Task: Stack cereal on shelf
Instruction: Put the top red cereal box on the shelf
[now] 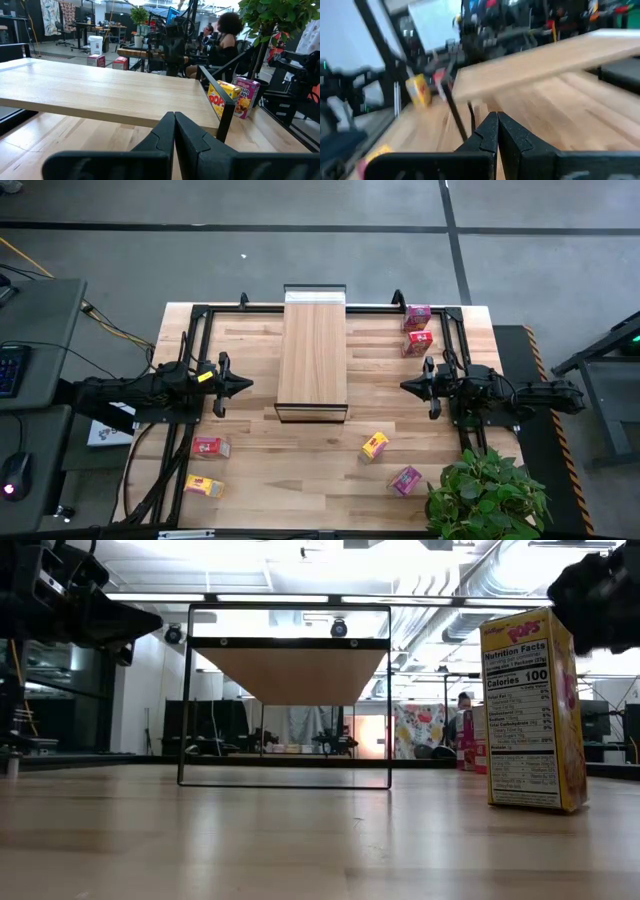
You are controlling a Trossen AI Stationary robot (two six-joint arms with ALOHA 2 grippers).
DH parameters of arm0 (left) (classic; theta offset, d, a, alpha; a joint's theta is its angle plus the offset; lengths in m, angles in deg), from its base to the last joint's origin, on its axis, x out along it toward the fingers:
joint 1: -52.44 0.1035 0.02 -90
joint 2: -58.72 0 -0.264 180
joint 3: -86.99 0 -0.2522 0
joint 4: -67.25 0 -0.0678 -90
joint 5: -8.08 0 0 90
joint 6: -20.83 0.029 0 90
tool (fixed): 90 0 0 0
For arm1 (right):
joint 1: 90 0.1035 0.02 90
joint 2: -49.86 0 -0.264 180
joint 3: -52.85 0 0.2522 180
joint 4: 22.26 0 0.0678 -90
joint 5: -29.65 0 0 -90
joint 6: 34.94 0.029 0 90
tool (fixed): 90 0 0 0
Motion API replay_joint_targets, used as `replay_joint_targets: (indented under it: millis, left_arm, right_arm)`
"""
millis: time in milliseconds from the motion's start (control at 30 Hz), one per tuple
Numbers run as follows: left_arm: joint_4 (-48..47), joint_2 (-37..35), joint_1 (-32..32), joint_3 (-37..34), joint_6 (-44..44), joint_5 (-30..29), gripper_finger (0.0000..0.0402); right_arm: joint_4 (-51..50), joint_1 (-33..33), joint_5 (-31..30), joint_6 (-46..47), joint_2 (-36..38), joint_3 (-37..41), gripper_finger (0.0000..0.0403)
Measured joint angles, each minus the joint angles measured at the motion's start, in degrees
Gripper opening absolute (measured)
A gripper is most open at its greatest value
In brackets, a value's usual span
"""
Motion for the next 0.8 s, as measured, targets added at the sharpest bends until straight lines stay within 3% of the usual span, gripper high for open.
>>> replay_joint_targets:
  millis: [133,267,300,400,500,567,800]
  left_arm:
    - [-0.01,-0.01,0.02,-0.01,0.01,0.01,0.0003]
    - [0.01,0.0,0.0,-0.01,0.01,0.0,0.0003]
    - [0.0,0.01,0.01,0.02,0.0,0.01,0.0003]
    - [-0.01,0.01,0.01,0.0,-0.01,0.01,0.0003]
    - [-0.01,0.01,0.0,-0.01,0.01,0.01,0.0003]
    - [0.0,0.01,0.0,0.0,0.01,0.01,0.0003]
    - [0.01,0.01,0.0,0.0,-0.01,0.0,0.0003]
  right_arm:
    - [19.91,-0.01,-12.65,11.53,0.04,0.0,0.0]
    - [37.34,-0.39,-35.0,20.21,0.08,0.0,0.0]
    - [39.63,-0.73,-38.2,20.34,0.01,0.0,0.0]
    - [38.73,-1.79,-39.17,23.18,-1.61,-2.48,0.0001]
    - [26.94,-3.04,-37.16,26.34,-5.17,-9.32,0.0013]
    - [13.38,-4.14,-36.08,28.75,-8.9,-16.1,0.0035]
    - [-43.41,-13.01,-22.78,28.57,-28.74,-46.07,0.0172]
